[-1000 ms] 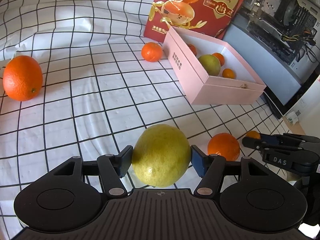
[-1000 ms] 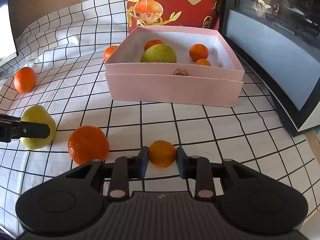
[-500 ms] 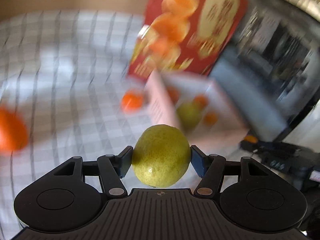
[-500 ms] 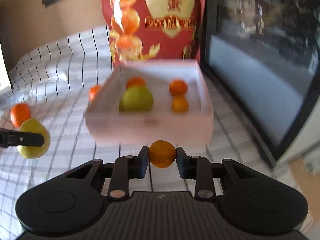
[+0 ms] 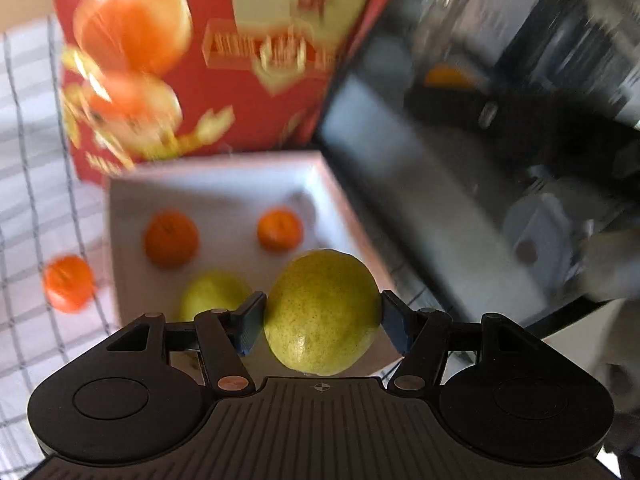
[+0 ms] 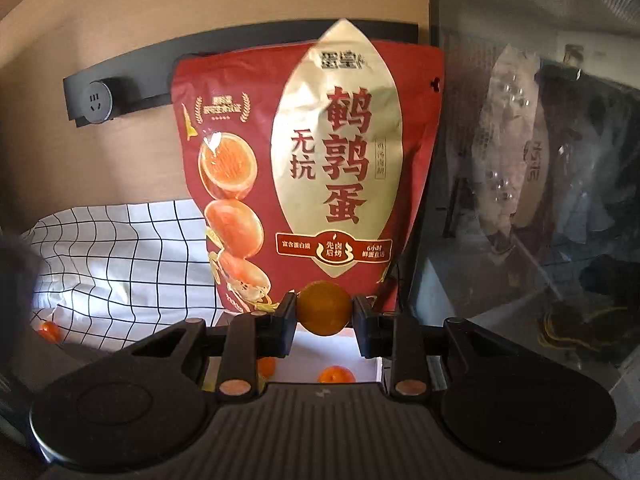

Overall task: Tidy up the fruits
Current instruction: 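Lower the pear into the pink box and open the left gripper while the right carries its tangerine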

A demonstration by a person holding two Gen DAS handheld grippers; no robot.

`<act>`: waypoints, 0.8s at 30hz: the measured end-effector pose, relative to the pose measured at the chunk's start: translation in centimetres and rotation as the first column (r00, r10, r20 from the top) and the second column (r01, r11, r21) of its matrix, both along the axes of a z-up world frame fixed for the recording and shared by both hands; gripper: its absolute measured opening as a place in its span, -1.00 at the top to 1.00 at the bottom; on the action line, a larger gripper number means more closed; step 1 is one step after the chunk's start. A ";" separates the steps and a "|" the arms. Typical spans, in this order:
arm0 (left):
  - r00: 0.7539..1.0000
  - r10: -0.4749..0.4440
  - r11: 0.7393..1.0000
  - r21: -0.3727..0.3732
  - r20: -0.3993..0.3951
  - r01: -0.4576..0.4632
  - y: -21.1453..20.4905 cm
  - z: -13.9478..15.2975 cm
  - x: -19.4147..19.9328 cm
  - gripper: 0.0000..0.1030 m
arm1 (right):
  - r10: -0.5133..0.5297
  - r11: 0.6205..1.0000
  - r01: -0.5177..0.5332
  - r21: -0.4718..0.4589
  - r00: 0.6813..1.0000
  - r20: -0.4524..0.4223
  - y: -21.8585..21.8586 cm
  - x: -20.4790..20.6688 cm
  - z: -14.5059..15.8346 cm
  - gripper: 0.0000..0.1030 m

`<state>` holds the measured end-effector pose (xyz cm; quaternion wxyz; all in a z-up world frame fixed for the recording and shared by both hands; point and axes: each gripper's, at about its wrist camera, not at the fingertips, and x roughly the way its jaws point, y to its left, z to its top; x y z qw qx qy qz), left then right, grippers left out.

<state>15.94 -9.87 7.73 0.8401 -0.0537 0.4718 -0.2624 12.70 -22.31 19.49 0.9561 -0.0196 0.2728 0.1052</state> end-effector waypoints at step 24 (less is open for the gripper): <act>0.948 0.287 0.958 -0.033 0.135 -0.285 13.1 -0.2 -9.1 -0.19 | 0.095 0.994 -0.110 -0.013 0.907 -0.411 3.1 10.8 -10.6 0.43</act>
